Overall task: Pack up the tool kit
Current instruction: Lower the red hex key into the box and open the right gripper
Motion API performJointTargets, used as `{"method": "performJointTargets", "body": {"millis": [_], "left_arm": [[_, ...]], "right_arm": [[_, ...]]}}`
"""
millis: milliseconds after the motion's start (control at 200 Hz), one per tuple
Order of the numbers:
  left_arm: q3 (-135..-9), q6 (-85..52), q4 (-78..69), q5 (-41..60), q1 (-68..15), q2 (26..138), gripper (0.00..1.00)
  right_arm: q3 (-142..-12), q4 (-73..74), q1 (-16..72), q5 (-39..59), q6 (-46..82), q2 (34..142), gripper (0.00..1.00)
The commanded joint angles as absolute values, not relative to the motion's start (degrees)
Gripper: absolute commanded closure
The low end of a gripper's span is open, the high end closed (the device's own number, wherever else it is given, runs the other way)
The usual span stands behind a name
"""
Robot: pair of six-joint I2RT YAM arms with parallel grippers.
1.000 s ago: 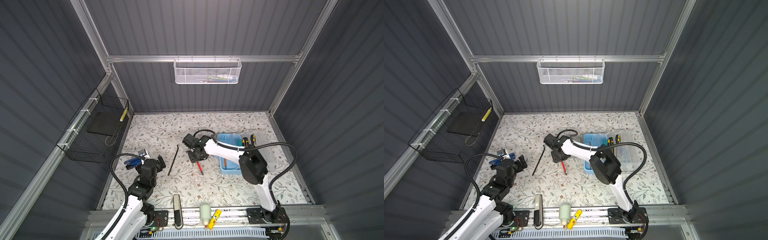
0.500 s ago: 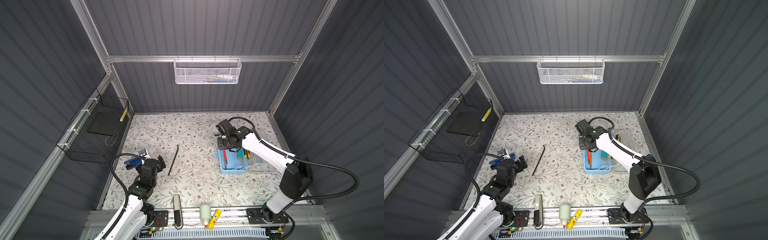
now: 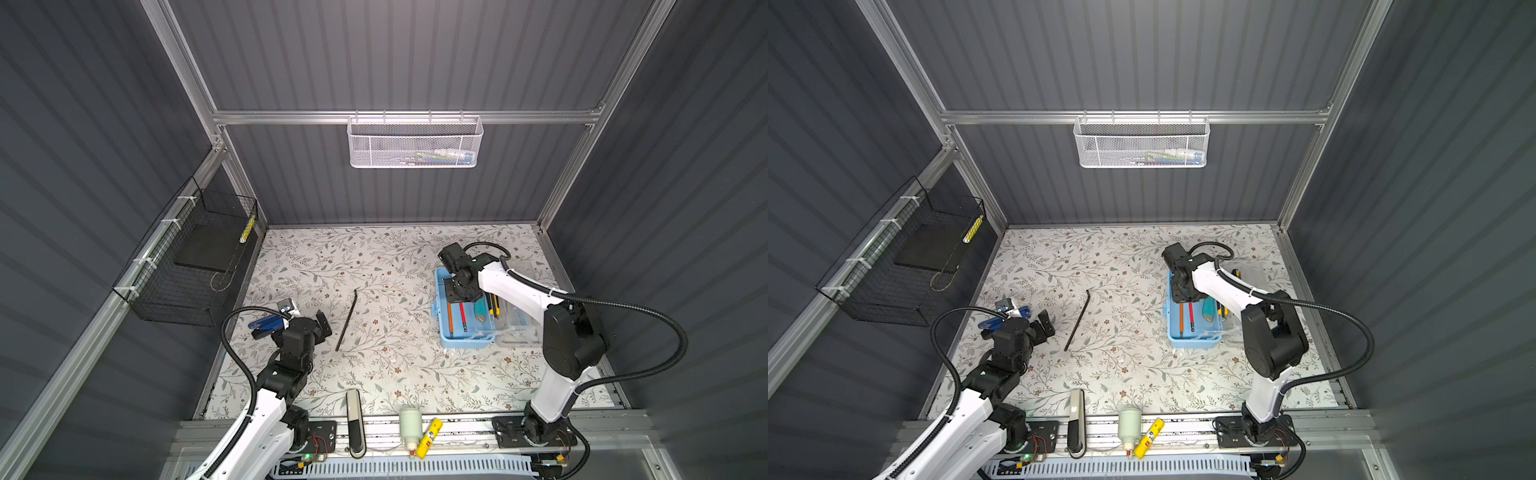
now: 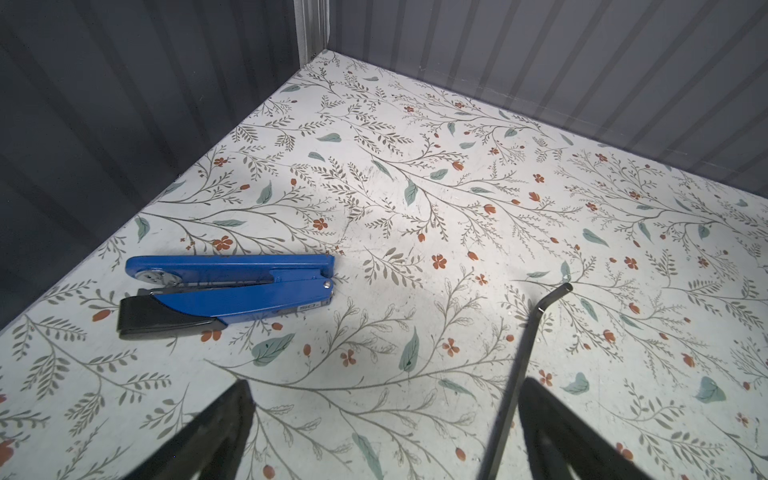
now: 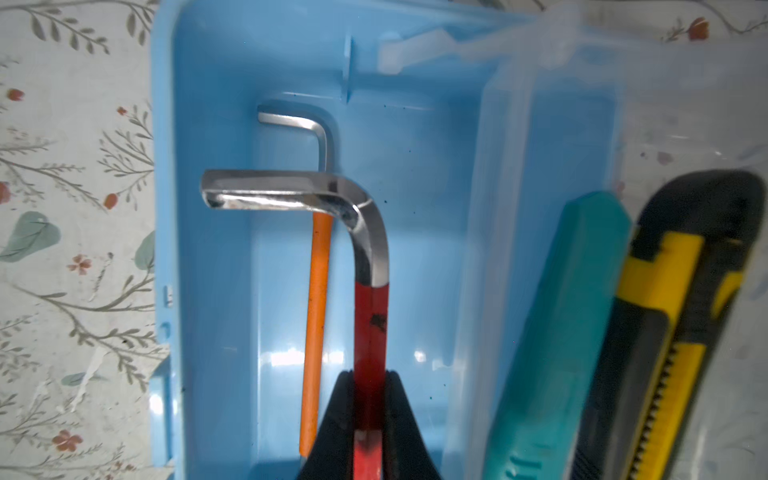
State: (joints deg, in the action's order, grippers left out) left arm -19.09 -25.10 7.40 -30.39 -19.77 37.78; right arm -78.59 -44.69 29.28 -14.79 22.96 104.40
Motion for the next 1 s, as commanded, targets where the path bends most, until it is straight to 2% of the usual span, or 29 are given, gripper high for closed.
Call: {"method": "performJointTargets", "body": {"millis": [0, 896, 991], "left_arm": [[-19.0, -24.8, 7.0, -30.5, -19.4, 37.6, 0.01], [-19.1, -24.8, 6.9, -30.5, -19.4, 37.9, 0.01], [-19.1, -24.8, 6.9, -30.5, -19.3, 37.9, 0.01]], "right_arm": [[-81.3, -44.3, 29.1, -15.7, 22.8, 105.3, 1.0], [-80.8, -41.5, 28.5, -17.9, 24.2, 113.5, 1.0], [-80.2, -41.0, 28.4, -17.7, 24.1, 113.4, 0.95]]}}
